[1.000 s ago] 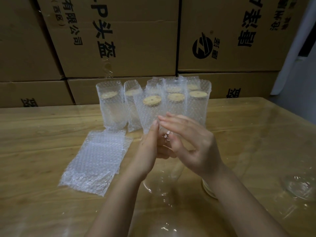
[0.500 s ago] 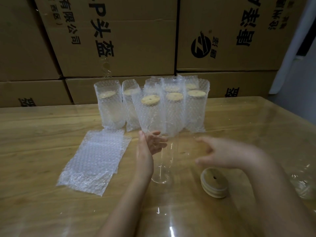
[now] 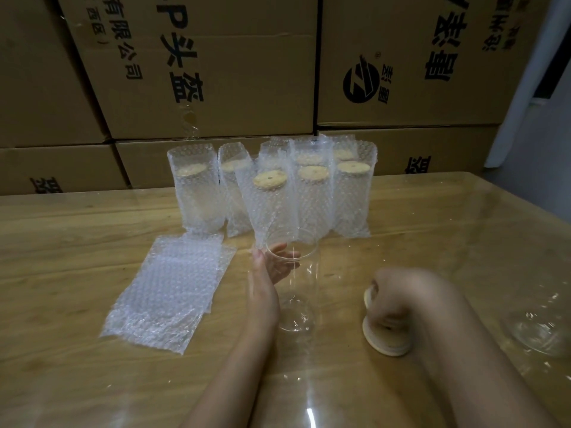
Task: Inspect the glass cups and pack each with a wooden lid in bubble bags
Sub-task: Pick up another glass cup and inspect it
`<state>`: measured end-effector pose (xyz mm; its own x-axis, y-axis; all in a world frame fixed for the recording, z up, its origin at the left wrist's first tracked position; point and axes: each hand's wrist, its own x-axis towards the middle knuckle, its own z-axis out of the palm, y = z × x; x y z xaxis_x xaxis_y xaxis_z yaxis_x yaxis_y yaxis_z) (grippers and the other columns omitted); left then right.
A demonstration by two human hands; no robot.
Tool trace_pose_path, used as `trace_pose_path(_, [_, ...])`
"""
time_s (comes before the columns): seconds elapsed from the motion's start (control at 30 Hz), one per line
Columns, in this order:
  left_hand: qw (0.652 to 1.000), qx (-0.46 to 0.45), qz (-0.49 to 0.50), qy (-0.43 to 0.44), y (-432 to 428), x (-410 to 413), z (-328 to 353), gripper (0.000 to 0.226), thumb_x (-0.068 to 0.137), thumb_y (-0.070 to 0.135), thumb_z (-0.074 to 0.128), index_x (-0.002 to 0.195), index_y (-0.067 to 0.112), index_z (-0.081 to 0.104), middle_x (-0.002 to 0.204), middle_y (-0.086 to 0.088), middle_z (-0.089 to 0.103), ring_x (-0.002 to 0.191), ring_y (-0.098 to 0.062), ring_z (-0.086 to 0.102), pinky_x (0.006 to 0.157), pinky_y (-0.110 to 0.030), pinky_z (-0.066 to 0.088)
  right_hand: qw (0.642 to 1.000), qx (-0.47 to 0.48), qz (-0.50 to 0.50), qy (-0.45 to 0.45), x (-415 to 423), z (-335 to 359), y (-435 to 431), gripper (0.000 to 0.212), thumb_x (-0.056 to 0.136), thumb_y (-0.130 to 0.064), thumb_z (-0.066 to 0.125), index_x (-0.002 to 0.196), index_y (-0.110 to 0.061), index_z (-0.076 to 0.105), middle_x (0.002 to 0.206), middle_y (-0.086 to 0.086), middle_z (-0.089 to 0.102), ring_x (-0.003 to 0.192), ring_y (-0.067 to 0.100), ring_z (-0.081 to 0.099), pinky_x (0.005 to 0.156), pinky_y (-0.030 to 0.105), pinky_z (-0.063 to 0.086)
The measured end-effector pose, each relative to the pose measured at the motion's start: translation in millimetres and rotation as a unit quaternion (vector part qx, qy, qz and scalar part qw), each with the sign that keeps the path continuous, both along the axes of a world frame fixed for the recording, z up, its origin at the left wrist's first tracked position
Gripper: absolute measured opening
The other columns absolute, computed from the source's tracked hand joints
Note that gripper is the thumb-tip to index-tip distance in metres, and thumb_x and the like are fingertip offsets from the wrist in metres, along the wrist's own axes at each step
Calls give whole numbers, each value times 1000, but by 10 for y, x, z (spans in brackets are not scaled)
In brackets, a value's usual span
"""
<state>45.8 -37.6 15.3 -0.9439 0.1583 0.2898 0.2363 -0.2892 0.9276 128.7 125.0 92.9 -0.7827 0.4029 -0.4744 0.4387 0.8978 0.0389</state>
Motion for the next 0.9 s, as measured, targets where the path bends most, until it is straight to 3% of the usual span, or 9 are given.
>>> trace_pose_path(0.1, [1000, -8, -22, -13, -24, -35, 0, 58, 91, 53, 21, 102, 20, 67, 92, -4, 75, 89, -20, 71, 78, -22, 52, 968, -87, 8, 237, 28, 121, 85, 58, 74, -44, 68, 126, -29, 48, 114, -5, 55, 99, 15, 57, 84, 33, 51])
trace_pose_path(0.23, [997, -32, -39, -50, -123, -59, 44, 61, 87, 59, 26, 111, 20, 65, 105, 2, 74, 103, -15, 67, 90, -30, 49, 800, -257, 46, 540, 23, 261, -121, 55, 69, -52, 65, 118, -43, 43, 125, -12, 46, 105, 6, 51, 88, 29, 47])
trace_pose_path(0.3, [996, -81, 22, -24, -239, -108, 90, 47, 96, 51, 31, 105, 22, 67, 99, 4, 74, 99, -13, 67, 83, -24, 49, 721, -365, 48, 587, 13, 267, -304, 46, 66, -53, 69, 106, -47, 45, 125, -7, 50, 113, 9, 54, 95, 34, 48])
trace_pose_path(0.37, [977, -178, 111, 27, -412, -199, 113, 25, 99, 35, 45, 92, 27, 68, 93, 10, 70, 95, -12, 65, 76, -22, 46, 680, -437, 60, 585, -11, 221, -457, 43, 64, -52, 71, 99, -48, 48, 120, -4, 54, 112, 13, 57, 96, 37, 49])
trace_pose_path(0.43, [915, -335, 208, 84, -612, -311, 85, 12, 93, 30, 54, 89, 28, 65, 94, 15, 63, 95, -13, 60, 74, -24, 43, 674, -468, 78, 566, -55, 146, -566, 39, 65, -50, 72, 98, -47, 50, 113, -15, 58, 111, 9, 58, 95, 34, 49])
trace_pose_path(0.5, [824, -490, 260, 116, -781, -410, 7, 18, 90, 31, 57, 99, 19, 67, 105, 4, 61, 100, -21, 53, 82, -33, 40, 675, -477, 85, 557, -113, 52, -632, 36, 68, -43, 74, 98, -43, 53, 111, -23, 59, 112, 3, 57, 97, 31, 47])
trace_pose_path(0.57, [752, -600, 255, 103, -870, -473, -65, 31, 88, 36, 58, 109, 16, 66, 114, -5, 58, 104, -26, 48, 86, -38, 36, 676, -473, 83, 559, -168, -39, -658, 35, 70, -38, 74, 99, -38, 54, 114, -21, 59, 116, 1, 54, 102, 29, 42])
trace_pose_path(0.63, [711, -657, 237, 80, -902, -498, -105, 37, 86, 39, 56, 115, 17, 63, 116, -6, 54, 104, -27, 46, 85, -36, 36, 679, -477, 76, 553, -201, -98, -658, 35, 69, -39, 74, 99, -37, 55, 113, -22, 60, 117, 0, 53, 102, 26, 40])
trace_pose_path(0.9, [724, -653, 220, 38, -1000, -572, -148, 33, 89, 29, 53, 117, 12, 59, 116, -9, 51, 103, -29, 46, 78, -33, 39, 700, -467, 91, 533, -228, -164, -580, 38, 68, -48, 69, 101, -36, 57, 112, -25, 58, 114, 1, 54, 103, 31, 42])
